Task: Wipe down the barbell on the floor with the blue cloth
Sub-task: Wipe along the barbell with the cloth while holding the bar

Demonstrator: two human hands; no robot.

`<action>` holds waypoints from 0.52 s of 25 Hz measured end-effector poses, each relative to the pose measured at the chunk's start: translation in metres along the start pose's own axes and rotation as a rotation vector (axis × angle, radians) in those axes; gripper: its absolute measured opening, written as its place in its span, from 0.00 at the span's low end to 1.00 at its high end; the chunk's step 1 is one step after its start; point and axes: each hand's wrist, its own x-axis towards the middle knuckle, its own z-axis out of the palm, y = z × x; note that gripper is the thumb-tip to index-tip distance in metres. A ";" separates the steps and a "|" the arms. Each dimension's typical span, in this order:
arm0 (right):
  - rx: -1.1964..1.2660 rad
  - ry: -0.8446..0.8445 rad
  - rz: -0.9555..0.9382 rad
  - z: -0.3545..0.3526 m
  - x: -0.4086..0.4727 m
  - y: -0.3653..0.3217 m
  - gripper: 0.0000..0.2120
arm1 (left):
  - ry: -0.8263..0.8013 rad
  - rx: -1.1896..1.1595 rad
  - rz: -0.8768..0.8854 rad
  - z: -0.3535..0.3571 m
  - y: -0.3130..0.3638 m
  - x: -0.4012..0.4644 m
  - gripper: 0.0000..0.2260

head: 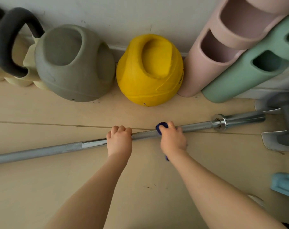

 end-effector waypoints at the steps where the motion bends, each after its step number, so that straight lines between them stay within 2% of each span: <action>1: 0.088 -0.006 -0.090 0.003 -0.007 -0.011 0.17 | 0.002 0.014 0.014 -0.001 0.003 0.000 0.13; 3: 0.135 -0.041 -0.324 0.010 -0.016 -0.029 0.18 | -0.004 0.044 0.041 -0.002 0.005 0.000 0.15; 5: 0.025 -0.017 -0.384 0.008 -0.007 -0.020 0.19 | -0.011 0.076 0.054 -0.002 0.003 0.000 0.16; 7: -0.066 0.016 -0.230 0.003 0.008 0.015 0.18 | -0.010 0.103 0.061 0.000 0.001 -0.002 0.17; 10: -0.109 0.069 0.116 0.002 0.014 0.068 0.18 | -0.009 0.108 0.069 0.000 0.004 -0.002 0.19; 12: 0.031 0.039 0.153 0.004 0.007 0.065 0.19 | -0.037 0.110 0.115 0.001 0.012 -0.002 0.23; 13: 0.091 0.022 0.090 0.005 0.003 0.060 0.21 | -0.052 0.108 0.152 0.002 0.021 -0.003 0.25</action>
